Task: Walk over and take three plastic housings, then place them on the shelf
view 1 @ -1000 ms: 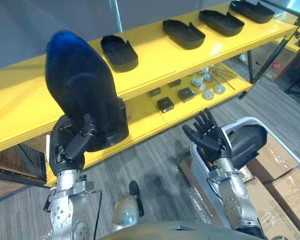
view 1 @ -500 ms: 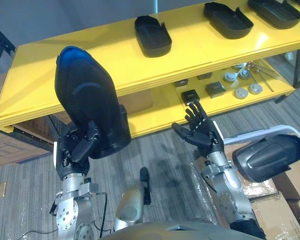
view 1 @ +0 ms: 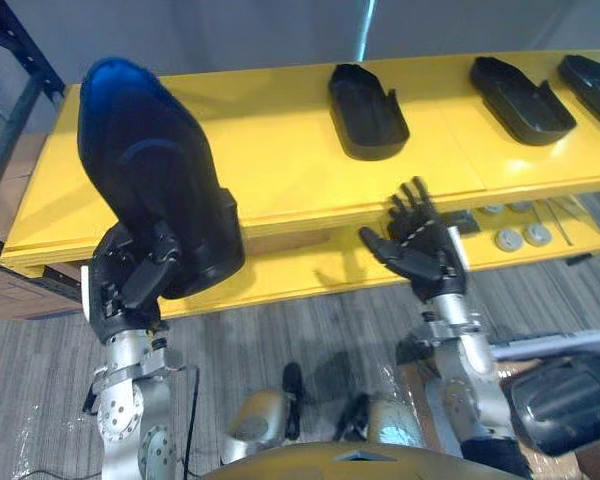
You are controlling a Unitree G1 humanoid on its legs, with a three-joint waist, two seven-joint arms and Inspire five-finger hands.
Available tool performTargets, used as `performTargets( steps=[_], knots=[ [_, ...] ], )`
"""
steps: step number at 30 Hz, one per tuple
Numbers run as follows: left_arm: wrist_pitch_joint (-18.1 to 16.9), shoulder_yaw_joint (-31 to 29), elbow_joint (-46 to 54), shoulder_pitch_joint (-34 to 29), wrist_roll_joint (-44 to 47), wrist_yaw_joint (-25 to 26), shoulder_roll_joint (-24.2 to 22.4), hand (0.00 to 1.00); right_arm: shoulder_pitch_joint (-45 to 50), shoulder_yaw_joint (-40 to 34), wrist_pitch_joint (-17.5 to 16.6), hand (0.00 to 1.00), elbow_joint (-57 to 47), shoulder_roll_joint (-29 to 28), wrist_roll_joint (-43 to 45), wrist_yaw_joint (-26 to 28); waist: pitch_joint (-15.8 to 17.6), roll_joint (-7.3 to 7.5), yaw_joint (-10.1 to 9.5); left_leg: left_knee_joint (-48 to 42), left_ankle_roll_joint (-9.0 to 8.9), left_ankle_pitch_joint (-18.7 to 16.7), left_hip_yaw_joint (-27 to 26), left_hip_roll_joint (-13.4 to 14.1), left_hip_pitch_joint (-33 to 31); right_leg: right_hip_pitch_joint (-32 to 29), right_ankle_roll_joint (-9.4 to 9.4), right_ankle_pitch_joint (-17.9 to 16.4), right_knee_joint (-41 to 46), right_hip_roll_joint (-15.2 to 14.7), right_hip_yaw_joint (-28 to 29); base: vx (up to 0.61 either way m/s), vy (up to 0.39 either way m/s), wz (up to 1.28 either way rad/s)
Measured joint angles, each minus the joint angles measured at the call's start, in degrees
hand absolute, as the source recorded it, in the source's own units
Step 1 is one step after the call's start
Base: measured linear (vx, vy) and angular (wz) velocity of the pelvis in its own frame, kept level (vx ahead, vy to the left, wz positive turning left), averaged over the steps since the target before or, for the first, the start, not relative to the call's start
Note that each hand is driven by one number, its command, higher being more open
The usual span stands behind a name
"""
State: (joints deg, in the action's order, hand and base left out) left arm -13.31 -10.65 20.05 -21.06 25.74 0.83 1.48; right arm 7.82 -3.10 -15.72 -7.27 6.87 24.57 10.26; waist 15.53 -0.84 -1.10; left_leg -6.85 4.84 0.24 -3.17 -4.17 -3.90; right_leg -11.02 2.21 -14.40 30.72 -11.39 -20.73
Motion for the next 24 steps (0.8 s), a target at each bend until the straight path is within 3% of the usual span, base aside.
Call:
performTargets(
  steps=[1, 3, 5, 7, 9, 10, 11, 12, 13, 15, 16, 17, 18, 19, 20, 22, 24],
  knots=[
    [-0.02, 0.86, -0.07, -0.33, -1.76, 0.18, 0.56, 0.0, 0.48, -1.65, -2.97, 1.0, -2.24, 0.28, -1.74, -1.55, -0.52, 1.22, -0.15, 0.44, 0.12, -0.96, 0.91, -1.84, 2.09, 0.03, -1.79, 2.27, -4.07, -1.27, 0.45, 0.24, -0.086, 0.71],
    [-0.24, 0.72, -0.12, -0.96, -2.09, 0.41, 1.11, 0.0, -0.17, -1.91, -5.75, 1.0, -4.76, 0.5, -2.4, -2.67, -1.88, 2.38, -0.46, -0.36, 0.02, -2.66, 1.35, -3.02, 2.44, 0.71, -2.64, 4.55, -8.05, -1.36, 0.86, 0.24, -0.131, 0.34],
    [-0.28, 0.62, -0.46, -1.19, -1.94, 0.71, 1.07, 0.0, -3.48, -1.9, -8.78, 1.0, -7.86, 3.77, -2.41, -3.56, -3.09, 0.71, -0.7, -3.95, -1.09, -6.57, 0.26, -0.9, 2.14, 4.27, -2.05, 8.74, -13.09, 0.65, -0.22, 0.35, -0.173, 0.21],
    [-0.33, 0.49, -0.47, -1.11, -1.25, 0.58, 1.1, 0.0, -6.61, -1.96, -8.86, 1.0, -9.0, 6.12, -2.94, -4.29, -4.08, -0.96, -1.59, -9.58, -2.38, -9.26, -0.43, 1.44, 0.95, 6.94, -2.1, 10.18, -16.25, 2.8, -1.42, 0.35, -0.073, 0.0],
    [-0.32, 0.52, -0.46, -0.23, -1.13, -0.11, 1.17, 0.0, -8.58, -2.55, -8.92, 1.0, -9.11, 7.08, -2.89, -4.37, -4.27, -1.37, -1.4, -16.41, -3.82, -10.04, -2.89, 2.81, -0.76, 10.05, -2.19, 10.19, -17.99, 3.63, -2.7, 0.34, -0.059, 0.25],
    [-0.33, 0.52, -0.46, 0.65, -0.71, -0.83, 1.18, 0.0, -8.92, -3.54, -9.0, 1.0, -9.19, 7.21, -2.78, -3.29, -4.2, -1.27, -1.45, -23.78, -7.0, -10.21, -4.81, 3.75, -2.88, 13.4, -2.23, 10.22, -20.1, 3.36, -2.76, 0.21, -0.031, 0.22],
    [-0.32, 0.52, -0.46, 0.65, -0.7, -0.85, 1.18, 0.0, -8.91, -3.56, -9.01, 1.0, -9.19, 7.21, -2.77, -3.27, -4.2, -1.28, -1.45, -24.01, -7.03, -10.27, -4.87, 3.76, -2.96, 13.45, -2.23, 10.22, -20.17, 3.36, -2.77, 0.24, -0.001, 0.12],
    [-0.75, 0.49, -0.37, 1.1, 1.27, -2.41, 1.23, 0.0, -9.04, -4.33, -9.53, 1.0, -9.26, 7.42, -2.19, -1.42, -4.48, -1.69, -1.91, -27.93, -6.33, -12.83, -8.82, 7.63, -4.49, 15.88, -2.21, 10.22, -21.35, 2.76, -2.8, 0.21, 0.047, -0.01],
    [-1.0, 0.53, -0.34, 1.24, 1.67, -2.89, 1.22, 0.0, -9.3, -4.48, -9.57, 1.0, -9.8, 7.53, -1.6, -0.24, -4.7, -2.05, -1.67, -26.53, -6.04, -13.09, -9.63, 10.65, -5.01, 17.01, -2.2, 10.22, -22.07, 2.11, -2.79, 0.24, 0.078, -0.03],
    [-1.14, 0.83, -0.2, 1.7, 1.58, -3.18, 1.21, 0.0, -9.38, -4.99, -9.45, 1.0, -11.37, 7.7, -1.08, 0.71, -5.06, -2.47, -1.48, -22.64, -6.65, -12.62, -9.25, 14.04, -5.79, 17.74, -2.12, 10.2, -23.25, 0.94, -2.59, 0.18, 0.174, -0.02],
    [-1.14, 0.88, 0.1, 2.22, 1.05, -3.55, 1.16, 0.0, -9.89, -5.2, -9.45, 1.0, -12.08, 7.98, -1.1, 0.85, -5.33, -2.92, -1.2, -19.2, -7.66, -11.05, -7.98, 15.59, -6.14, 18.26, 0.16, 9.98, -23.79, -0.54, -2.08, 0.17, 0.289, -0.05],
    [-1.17, 0.95, 0.28, 2.37, 0.84, -3.74, 1.1, 0.0, -10.27, -5.21, -9.43, 1.0, -12.08, 8.35, -1.12, 0.85, -5.71, -3.51, -1.03, -17.4, -7.71, -9.42, -6.91, 16.23, -6.38, 18.15, 1.2, 9.95, -23.66, -0.96, -1.66, 0.21, 0.423, -0.11],
    [-1.28, 1.08, 0.95, 2.41, 0.64, -4.19, 1.04, 0.0, -10.73, -5.41, -9.35, 1.0, -12.08, 9.44, -1.11, 0.63, -6.74, -5.14, -0.65, -13.48, -7.0, -2.1, -4.55, 17.44, -6.14, 17.8, 4.33, 9.66, -23.13, -1.35, -0.89, 0.17, 0.457, -0.2],
    [-1.45, 1.29, 1.29, 2.5, 0.68, -4.71, 1.0, 0.0, -10.82, -5.45, -9.2, 1.0, -11.94, 10.06, -1.11, 0.28, -7.78, -6.7, -0.37, -11.74, -12.23, -2.7, -3.12, 16.6, -4.61, 17.23, 6.07, 9.36, -22.46, -2.33, 0.15, 0.14, 0.38, -0.18],
    [-1.45, 1.12, 1.73, 2.62, 0.73, -4.71, 1.26, 0.0, -10.78, -5.21, -9.17, 1.0, -11.95, 9.65, -1.11, 0.17, -7.78, -6.03, 0.0, -10.32, -12.57, -3.64, -4.01, 15.77, -3.78, 17.08, 6.09, 9.36, -22.45, -3.54, 0.33, 0.15, 0.452, -0.14],
    [-1.19, 0.89, 2.84, 3.39, 0.79, -5.19, 3.79, 0.0, -9.59, -4.95, -8.22, 1.0, -11.97, 6.53, -1.93, -0.46, -7.38, -1.36, 0.04, -6.84, -10.91, -2.69, -6.02, 11.31, -2.15, 17.04, 6.55, 11.0, -23.08, -7.88, 0.56, 0.13, 0.363, 0.0],
    [0.18, 0.58, 2.86, 2.9, 0.94, -6.17, 5.17, 0.0, -8.36, -4.71, -7.93, 1.0, -11.97, 5.43, -1.96, -1.2, -7.27, -0.22, -0.16, -6.42, -10.39, -2.92, -6.18, 10.36, -0.96, 18.16, 7.39, 12.71, -23.13, -8.54, -0.2, 0.05, 0.173, 0.06]
  ],
)
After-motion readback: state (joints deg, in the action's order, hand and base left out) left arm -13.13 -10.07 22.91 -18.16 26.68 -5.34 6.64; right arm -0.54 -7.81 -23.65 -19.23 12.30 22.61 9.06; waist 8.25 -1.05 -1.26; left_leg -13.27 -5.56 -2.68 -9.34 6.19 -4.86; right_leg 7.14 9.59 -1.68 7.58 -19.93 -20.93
